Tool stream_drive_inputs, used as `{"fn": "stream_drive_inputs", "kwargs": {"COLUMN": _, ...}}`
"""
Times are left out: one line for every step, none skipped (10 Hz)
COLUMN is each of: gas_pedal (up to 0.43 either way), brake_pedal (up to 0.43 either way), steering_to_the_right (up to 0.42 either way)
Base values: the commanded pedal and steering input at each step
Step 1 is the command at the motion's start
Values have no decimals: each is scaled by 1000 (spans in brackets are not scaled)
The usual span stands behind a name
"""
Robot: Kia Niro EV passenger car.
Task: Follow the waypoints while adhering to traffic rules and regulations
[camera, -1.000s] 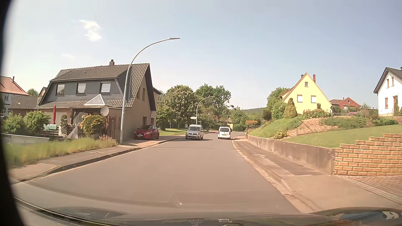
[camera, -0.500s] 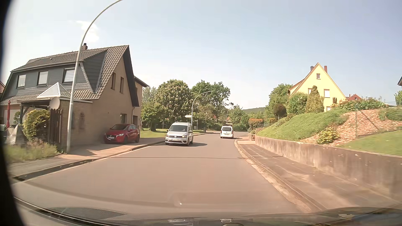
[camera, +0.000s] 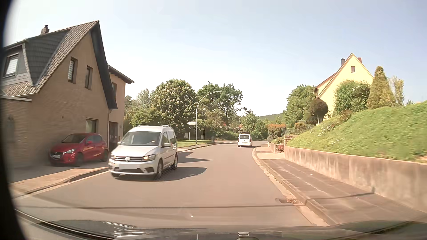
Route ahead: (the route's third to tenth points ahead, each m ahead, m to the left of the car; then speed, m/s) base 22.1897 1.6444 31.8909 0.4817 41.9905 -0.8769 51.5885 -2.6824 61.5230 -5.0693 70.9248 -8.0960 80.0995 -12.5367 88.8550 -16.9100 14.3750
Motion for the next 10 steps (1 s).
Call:
{"fn": "stream_drive_inputs", "kwargs": {"gas_pedal": 177, "brake_pedal": 0, "steering_to_the_right": 8}}
{"fn": "stream_drive_inputs", "kwargs": {"gas_pedal": 177, "brake_pedal": 0, "steering_to_the_right": 8}}
{"fn": "stream_drive_inputs", "kwargs": {"gas_pedal": 177, "brake_pedal": 0, "steering_to_the_right": 7}}
{"fn": "stream_drive_inputs", "kwargs": {"gas_pedal": 177, "brake_pedal": 0, "steering_to_the_right": 8}}
{"fn": "stream_drive_inputs", "kwargs": {"gas_pedal": 177, "brake_pedal": 0, "steering_to_the_right": 8}}
{"fn": "stream_drive_inputs", "kwargs": {"gas_pedal": 177, "brake_pedal": 0, "steering_to_the_right": 9}}
{"fn": "stream_drive_inputs", "kwargs": {"gas_pedal": 177, "brake_pedal": 0, "steering_to_the_right": 9}}
{"fn": "stream_drive_inputs", "kwargs": {"gas_pedal": 177, "brake_pedal": 0, "steering_to_the_right": 11}}
{"fn": "stream_drive_inputs", "kwargs": {"gas_pedal": 177, "brake_pedal": 0, "steering_to_the_right": 15}}
{"fn": "stream_drive_inputs", "kwargs": {"gas_pedal": 177, "brake_pedal": 0, "steering_to_the_right": 17}}
